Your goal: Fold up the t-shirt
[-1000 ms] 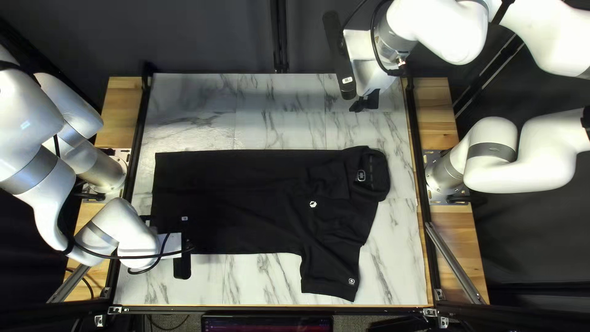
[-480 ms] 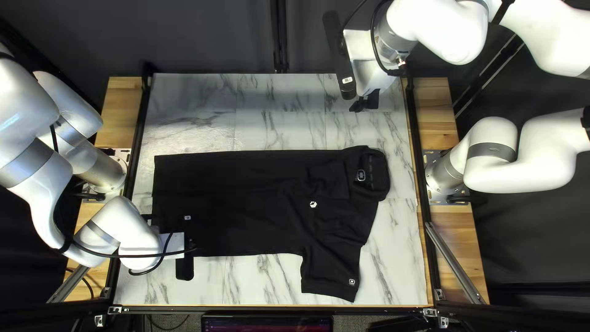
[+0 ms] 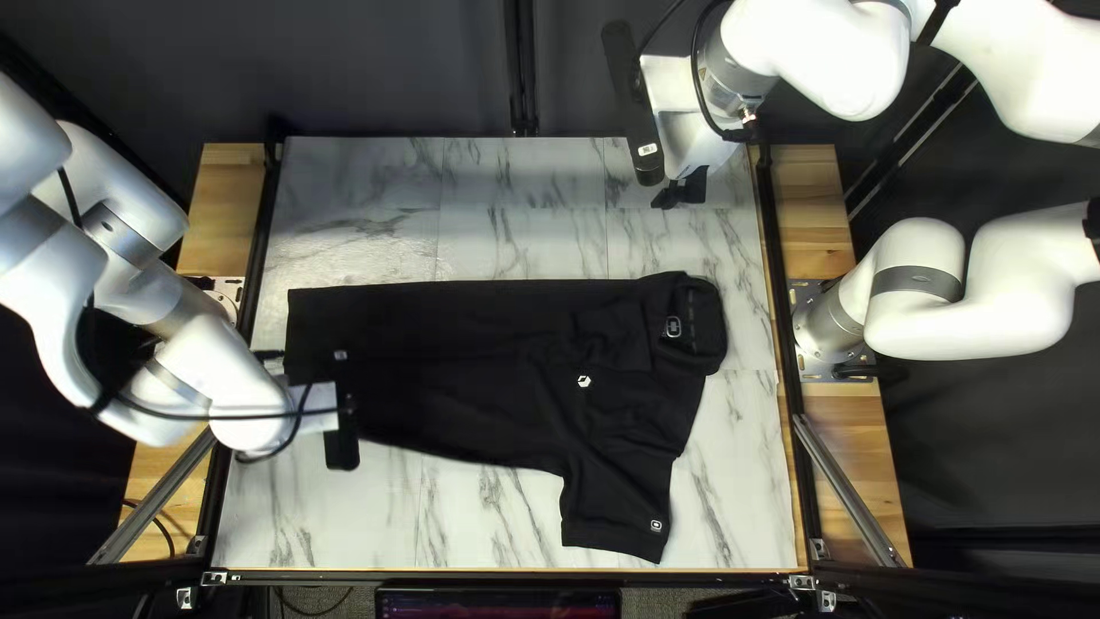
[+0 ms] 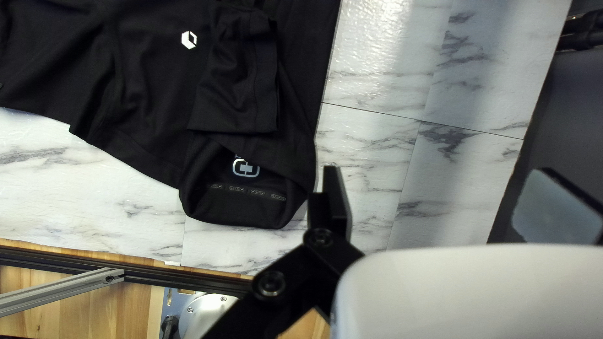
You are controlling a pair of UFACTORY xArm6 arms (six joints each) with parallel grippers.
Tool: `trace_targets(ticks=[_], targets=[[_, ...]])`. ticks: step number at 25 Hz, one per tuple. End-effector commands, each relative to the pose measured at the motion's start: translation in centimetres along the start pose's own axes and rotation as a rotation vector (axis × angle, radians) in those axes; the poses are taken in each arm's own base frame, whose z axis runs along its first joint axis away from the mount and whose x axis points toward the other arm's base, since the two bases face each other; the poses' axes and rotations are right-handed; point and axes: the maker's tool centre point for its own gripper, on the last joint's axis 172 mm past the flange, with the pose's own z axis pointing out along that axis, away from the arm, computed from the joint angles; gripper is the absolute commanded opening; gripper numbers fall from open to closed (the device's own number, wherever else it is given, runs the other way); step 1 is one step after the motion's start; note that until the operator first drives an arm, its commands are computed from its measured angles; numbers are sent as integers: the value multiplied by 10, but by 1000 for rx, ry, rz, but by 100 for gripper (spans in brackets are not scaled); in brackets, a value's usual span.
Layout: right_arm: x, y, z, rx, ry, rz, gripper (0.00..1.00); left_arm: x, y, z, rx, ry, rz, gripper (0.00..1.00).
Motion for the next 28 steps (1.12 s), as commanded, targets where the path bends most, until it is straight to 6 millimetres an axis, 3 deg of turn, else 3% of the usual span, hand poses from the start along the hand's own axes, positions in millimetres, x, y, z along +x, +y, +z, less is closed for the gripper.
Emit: trace_targets(ticks=[1, 8, 18, 24, 25, 27, 28], targets=[[0, 0, 0, 0, 0, 0, 100, 6, -15, 0, 1, 4, 4, 0], [0, 0, 0, 0, 0, 0, 100, 18, -39, 7, -11, 15, 17, 0], [0, 0, 0, 0, 0, 0, 100, 19, -78, 25, -27, 14, 16, 1], [0, 0, 0, 0, 0, 0, 100, 25, -87, 35, -38, 11, 21, 7], [0, 0, 0, 0, 0, 0, 100, 28, -88, 39, -42, 12, 22, 21], [0, 0, 0, 0, 0, 0, 100, 34, -90, 45, -46, 9, 25, 67], [0, 0, 0, 0, 0, 0, 100, 36, -90, 47, -48, 8, 26, 75]])
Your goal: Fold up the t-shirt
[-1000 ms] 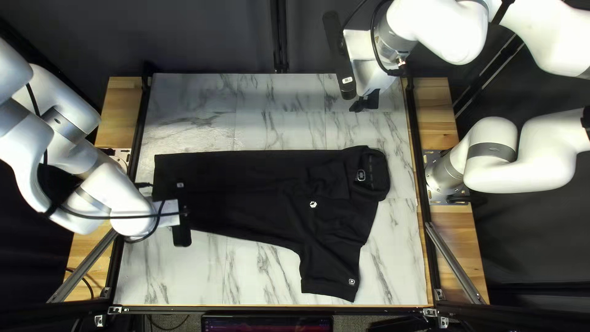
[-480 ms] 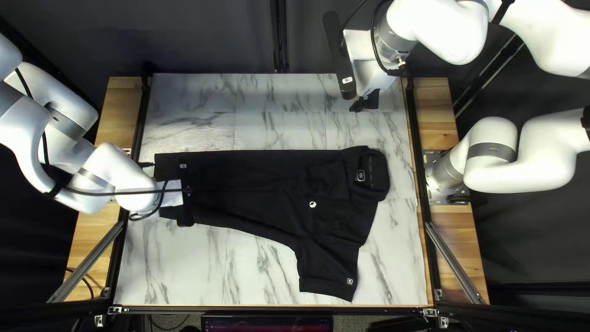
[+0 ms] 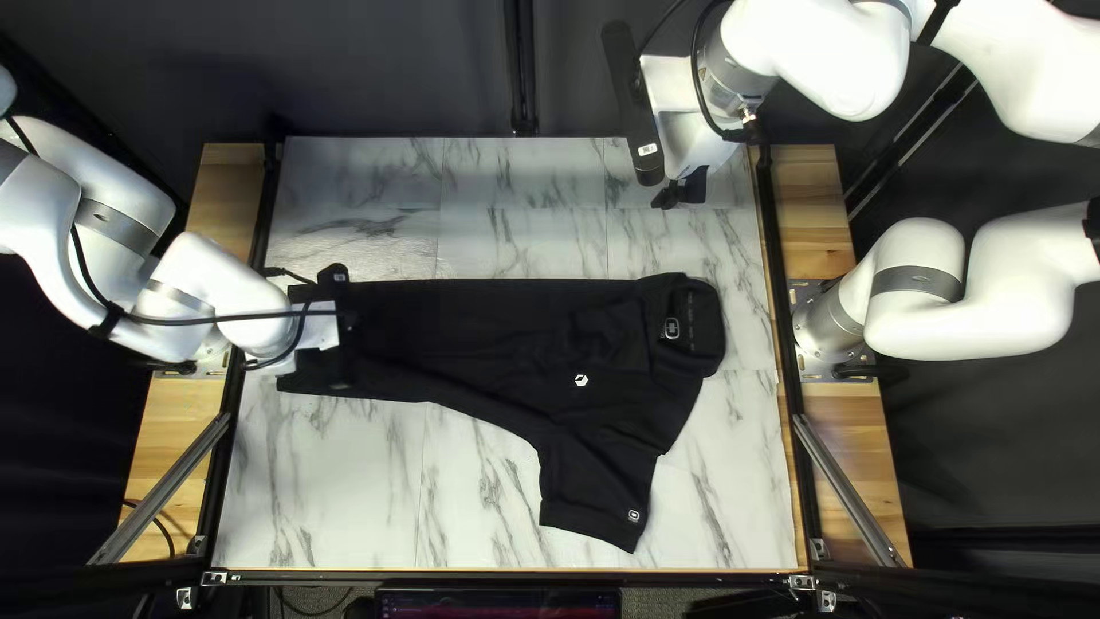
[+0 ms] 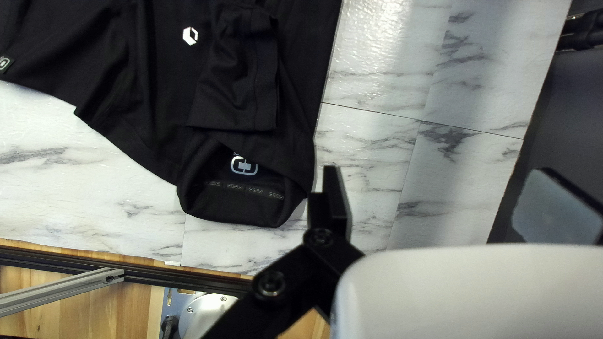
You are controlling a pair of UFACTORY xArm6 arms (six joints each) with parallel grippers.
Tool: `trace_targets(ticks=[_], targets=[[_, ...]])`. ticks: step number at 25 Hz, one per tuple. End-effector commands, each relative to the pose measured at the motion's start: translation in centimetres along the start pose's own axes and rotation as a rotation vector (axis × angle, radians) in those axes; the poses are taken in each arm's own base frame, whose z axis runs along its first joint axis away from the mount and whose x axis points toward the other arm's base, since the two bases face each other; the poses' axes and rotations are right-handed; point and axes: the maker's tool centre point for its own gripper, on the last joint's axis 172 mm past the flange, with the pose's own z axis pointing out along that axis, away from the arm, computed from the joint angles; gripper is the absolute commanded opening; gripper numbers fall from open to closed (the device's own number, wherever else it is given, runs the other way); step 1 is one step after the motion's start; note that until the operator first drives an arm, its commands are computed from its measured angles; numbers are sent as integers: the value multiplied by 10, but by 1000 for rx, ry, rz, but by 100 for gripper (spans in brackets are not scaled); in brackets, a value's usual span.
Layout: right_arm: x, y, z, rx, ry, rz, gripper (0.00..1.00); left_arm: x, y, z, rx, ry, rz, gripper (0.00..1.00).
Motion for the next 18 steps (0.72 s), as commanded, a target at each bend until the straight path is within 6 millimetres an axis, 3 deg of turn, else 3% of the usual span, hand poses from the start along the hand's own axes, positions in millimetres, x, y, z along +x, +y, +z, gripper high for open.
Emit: trace_targets(ticks=[1, 9, 14, 18], targets=[[0, 0, 0, 0, 0, 0, 100, 10, -4, 11, -10, -2, 8, 100], [0, 0, 0, 0, 0, 0, 100, 11, 2, 6, -14, 12, 12, 100], [0, 0, 0, 0, 0, 0, 100, 11, 22, -13, 6, 33, 34, 100], [0, 0, 0, 0, 0, 0, 100, 15, 49, -23, 23, 63, 68, 100]])
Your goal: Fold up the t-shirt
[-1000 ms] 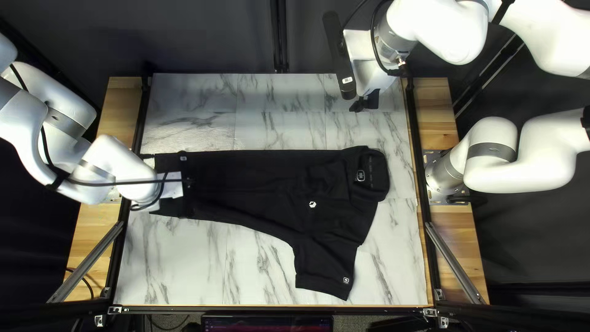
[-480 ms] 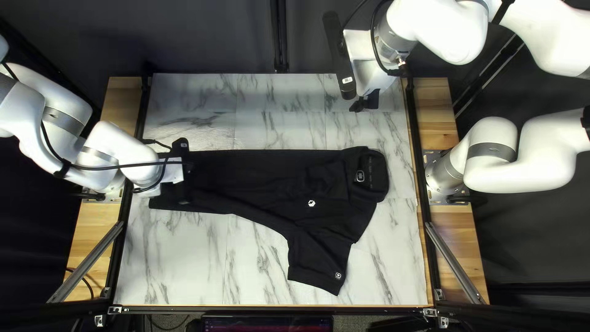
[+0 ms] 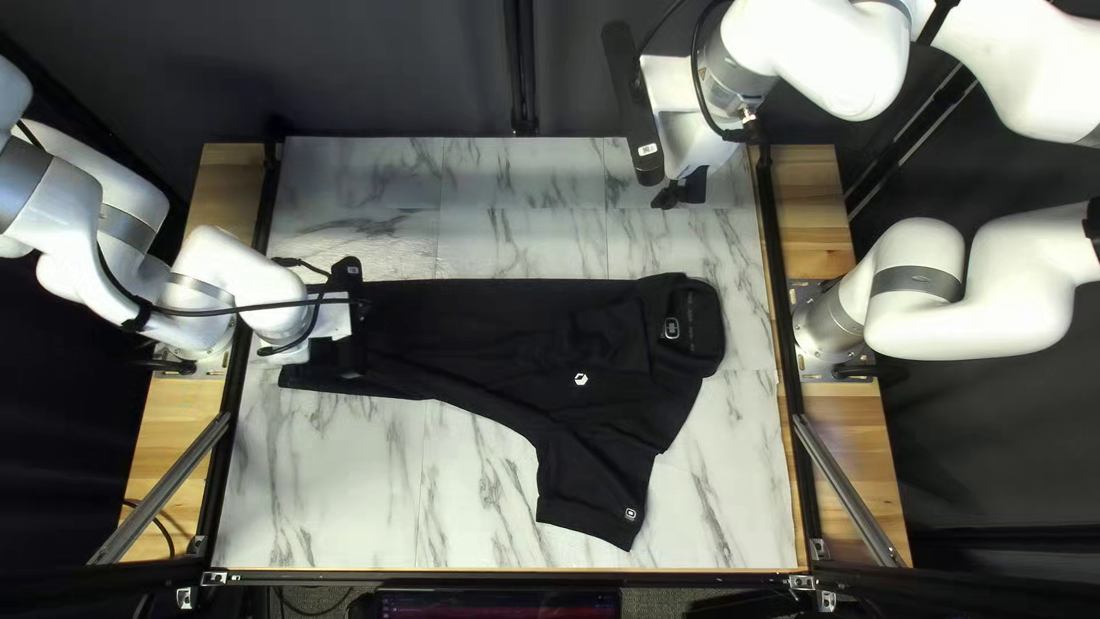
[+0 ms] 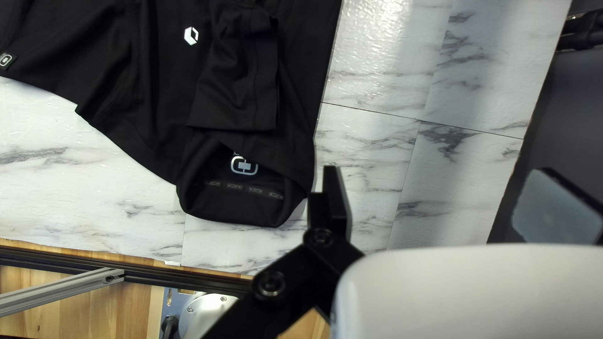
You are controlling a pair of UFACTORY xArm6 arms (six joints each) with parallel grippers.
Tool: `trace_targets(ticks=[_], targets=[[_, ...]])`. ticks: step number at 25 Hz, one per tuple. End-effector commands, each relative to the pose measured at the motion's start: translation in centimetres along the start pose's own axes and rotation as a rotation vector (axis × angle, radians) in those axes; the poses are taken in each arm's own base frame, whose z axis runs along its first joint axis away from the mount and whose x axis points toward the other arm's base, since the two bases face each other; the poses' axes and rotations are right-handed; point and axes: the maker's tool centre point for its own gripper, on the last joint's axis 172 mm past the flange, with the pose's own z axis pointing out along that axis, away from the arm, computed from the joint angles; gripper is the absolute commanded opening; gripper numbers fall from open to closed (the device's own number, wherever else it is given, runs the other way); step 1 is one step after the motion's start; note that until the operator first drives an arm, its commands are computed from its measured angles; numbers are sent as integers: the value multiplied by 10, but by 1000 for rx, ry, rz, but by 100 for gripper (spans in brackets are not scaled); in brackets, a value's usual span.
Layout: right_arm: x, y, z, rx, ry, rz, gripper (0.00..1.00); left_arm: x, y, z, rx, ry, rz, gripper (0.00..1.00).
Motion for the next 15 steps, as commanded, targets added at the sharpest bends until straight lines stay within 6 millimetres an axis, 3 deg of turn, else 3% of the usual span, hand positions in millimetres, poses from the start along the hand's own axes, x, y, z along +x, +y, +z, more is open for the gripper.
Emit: trace_targets(ticks=[1, 4, 15], targets=[[0, 0, 0, 0, 0, 0, 100, 6, 25, -8, 14, 27, 28, 100], [0, 0, 0, 0, 0, 0, 100, 19, 43, -12, 14, 48, 77, 100], [0, 0, 0, 0, 0, 0, 100, 16, 43, -13, 9, 46, 74, 100]])
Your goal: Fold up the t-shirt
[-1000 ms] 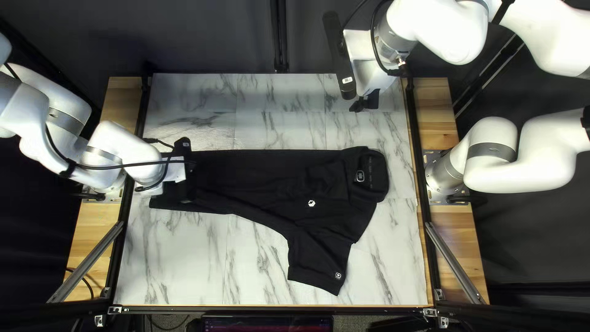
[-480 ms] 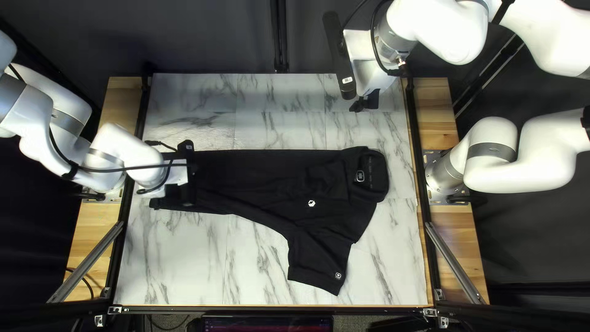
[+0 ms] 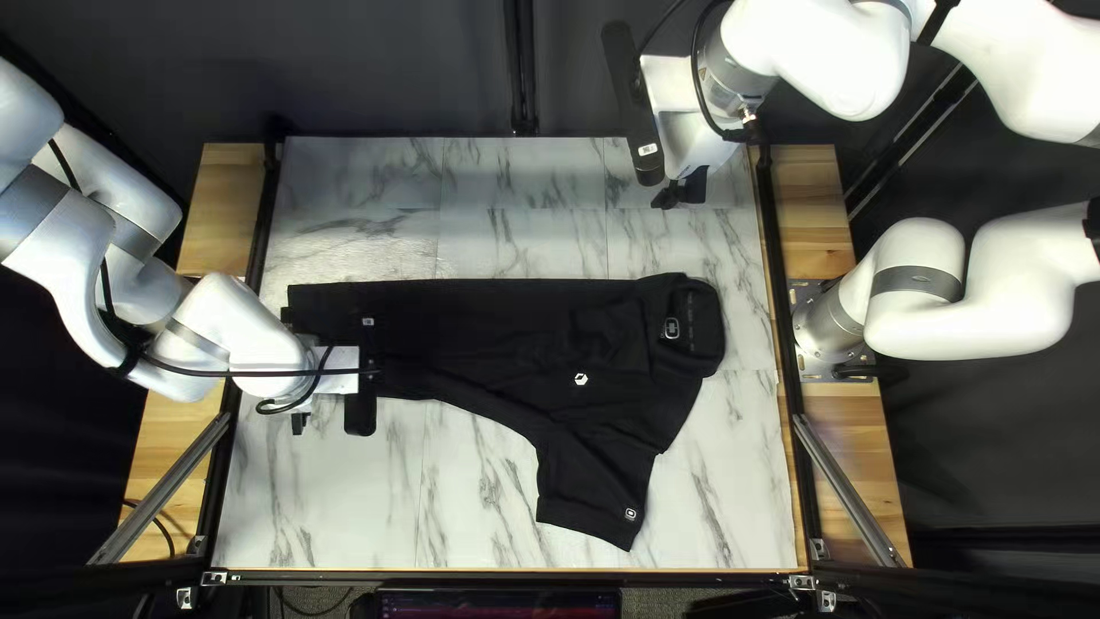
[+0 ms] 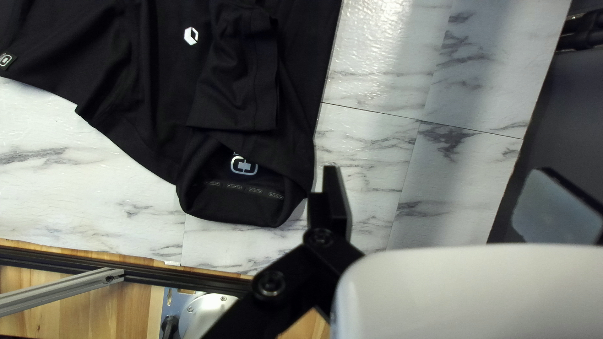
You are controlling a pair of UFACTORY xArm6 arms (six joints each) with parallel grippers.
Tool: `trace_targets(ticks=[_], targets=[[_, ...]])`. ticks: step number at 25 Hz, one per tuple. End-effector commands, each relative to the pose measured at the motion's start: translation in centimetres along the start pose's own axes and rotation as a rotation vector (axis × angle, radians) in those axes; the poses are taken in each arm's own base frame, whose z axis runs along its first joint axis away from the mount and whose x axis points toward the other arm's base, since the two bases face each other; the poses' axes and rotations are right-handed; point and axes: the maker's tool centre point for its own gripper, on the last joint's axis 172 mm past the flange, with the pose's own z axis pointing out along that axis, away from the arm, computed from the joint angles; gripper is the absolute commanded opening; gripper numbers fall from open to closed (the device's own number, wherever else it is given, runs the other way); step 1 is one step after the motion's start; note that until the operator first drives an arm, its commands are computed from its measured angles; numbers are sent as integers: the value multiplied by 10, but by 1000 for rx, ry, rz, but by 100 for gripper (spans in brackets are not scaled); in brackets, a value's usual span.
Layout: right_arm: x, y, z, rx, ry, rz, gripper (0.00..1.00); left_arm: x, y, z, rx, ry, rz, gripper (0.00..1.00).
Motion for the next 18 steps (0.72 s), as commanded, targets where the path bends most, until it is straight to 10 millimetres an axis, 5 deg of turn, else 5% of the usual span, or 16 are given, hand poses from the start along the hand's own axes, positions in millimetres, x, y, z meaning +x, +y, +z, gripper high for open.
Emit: trace_targets(ticks=[1, 18], targets=[[0, 0, 0, 0, 0, 0, 100, -4, -2, -2, -6, 0, -3, 100], [0, 0, 0, 0, 0, 0, 100, -94, -101, -182, -88, 327, -24, 100]])
